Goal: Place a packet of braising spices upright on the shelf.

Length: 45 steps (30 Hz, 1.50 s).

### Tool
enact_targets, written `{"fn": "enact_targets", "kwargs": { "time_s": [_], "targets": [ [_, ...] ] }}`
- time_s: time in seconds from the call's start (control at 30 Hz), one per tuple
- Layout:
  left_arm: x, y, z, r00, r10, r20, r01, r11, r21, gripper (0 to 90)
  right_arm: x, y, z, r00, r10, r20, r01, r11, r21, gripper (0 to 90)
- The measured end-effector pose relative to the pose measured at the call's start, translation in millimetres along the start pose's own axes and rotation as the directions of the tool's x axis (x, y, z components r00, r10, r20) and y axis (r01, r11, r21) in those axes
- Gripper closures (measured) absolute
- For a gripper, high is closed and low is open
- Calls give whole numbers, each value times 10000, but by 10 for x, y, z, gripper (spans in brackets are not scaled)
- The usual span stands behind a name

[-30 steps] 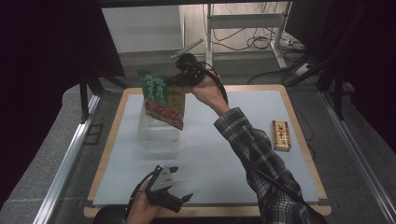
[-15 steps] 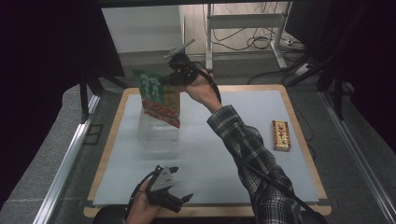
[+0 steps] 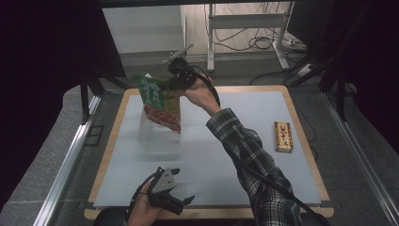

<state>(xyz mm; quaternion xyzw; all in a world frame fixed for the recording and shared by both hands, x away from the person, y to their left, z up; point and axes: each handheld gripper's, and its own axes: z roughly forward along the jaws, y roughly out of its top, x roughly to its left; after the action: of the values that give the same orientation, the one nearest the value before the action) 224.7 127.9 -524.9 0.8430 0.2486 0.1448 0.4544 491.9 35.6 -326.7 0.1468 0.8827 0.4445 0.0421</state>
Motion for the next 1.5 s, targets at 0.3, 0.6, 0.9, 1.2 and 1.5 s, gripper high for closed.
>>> {"fn": "enact_targets", "kwargs": {
  "time_s": [0.3, 0.6, 0.9, 1.2, 1.5],
  "targets": [
    [-1, -1, 4, 10000, 64, 4, -64, 10000, 67, 0, -1, -99, 147, 9992, 156, -375, -153, 9998, 98, 892],
    [-12, -1, 22, 9999, 110, 65, -111, 9998, 152, 0, -18, -186, 112, 9986, 342, -400, -342, 9994, 14, 892],
    [-5, -6, 17, 9999, 98, 63, -99, 9999, 137, 0, 8, -239, 240, 9998, 176, 103, -181, 9986, 499, 891],
    [-11, -4, 23, 9999, 119, 79, -121, 9998, 169, 0, -25, -215, 197, 9987, 516, 0, -516, 9986, 71, 816],
    [-10, -6, 26, 9999, 135, 93, -137, 9997, 193, 0, -51, -210, 143, 9983, 522, 269, -524, 9986, 59, 656]
  ]
}}
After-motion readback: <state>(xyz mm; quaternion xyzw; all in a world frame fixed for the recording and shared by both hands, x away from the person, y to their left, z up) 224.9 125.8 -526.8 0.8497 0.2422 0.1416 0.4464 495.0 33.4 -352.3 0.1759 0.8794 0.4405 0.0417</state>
